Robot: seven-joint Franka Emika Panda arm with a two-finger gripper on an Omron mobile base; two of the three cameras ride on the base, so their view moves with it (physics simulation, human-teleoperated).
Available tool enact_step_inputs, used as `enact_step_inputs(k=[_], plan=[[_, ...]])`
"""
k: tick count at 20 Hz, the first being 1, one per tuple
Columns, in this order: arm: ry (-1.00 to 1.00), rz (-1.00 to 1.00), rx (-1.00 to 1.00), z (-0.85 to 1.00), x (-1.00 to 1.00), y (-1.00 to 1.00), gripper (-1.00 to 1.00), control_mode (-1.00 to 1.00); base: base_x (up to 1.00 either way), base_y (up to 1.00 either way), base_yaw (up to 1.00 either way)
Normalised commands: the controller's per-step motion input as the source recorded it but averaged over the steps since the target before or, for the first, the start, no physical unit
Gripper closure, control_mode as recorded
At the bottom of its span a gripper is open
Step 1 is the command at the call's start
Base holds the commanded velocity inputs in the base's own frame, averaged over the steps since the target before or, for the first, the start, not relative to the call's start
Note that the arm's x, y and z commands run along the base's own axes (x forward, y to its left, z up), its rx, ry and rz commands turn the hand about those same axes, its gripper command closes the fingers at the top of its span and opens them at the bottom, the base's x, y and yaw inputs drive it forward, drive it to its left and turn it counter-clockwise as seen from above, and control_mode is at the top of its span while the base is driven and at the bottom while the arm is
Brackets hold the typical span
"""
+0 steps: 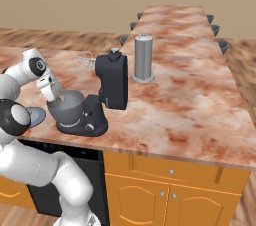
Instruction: Add butter and sugar cubes to the stand mixer bowl and then turn on the stand mixer to begin making frosting.
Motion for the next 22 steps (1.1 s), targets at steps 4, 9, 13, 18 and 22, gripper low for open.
enact_step_inputs(k=[4,9,13,18,22], plan=[[0.05,0.07,0.13,-0.43,0.0,-0.28,1.0,-1.0,0.0,0.0,0.0],[0.04,0.07,0.12,-0.4,0.0,-0.12,1.0,-1.0,0.0,0.0,0.0],[0.02,0.07,0.09,-0.4,0.0,0.0,-1.0,-1.0,0.0,0.0,0.0],[0.01,0.08,0.08,-0.15,-0.02,0.0,-1.0,-1.0,0.0,0.0,0.0],[0.0,0.07,0.09,0.1,-0.07,0.01,-1.0,-1.0,0.0,0.0,0.0]])
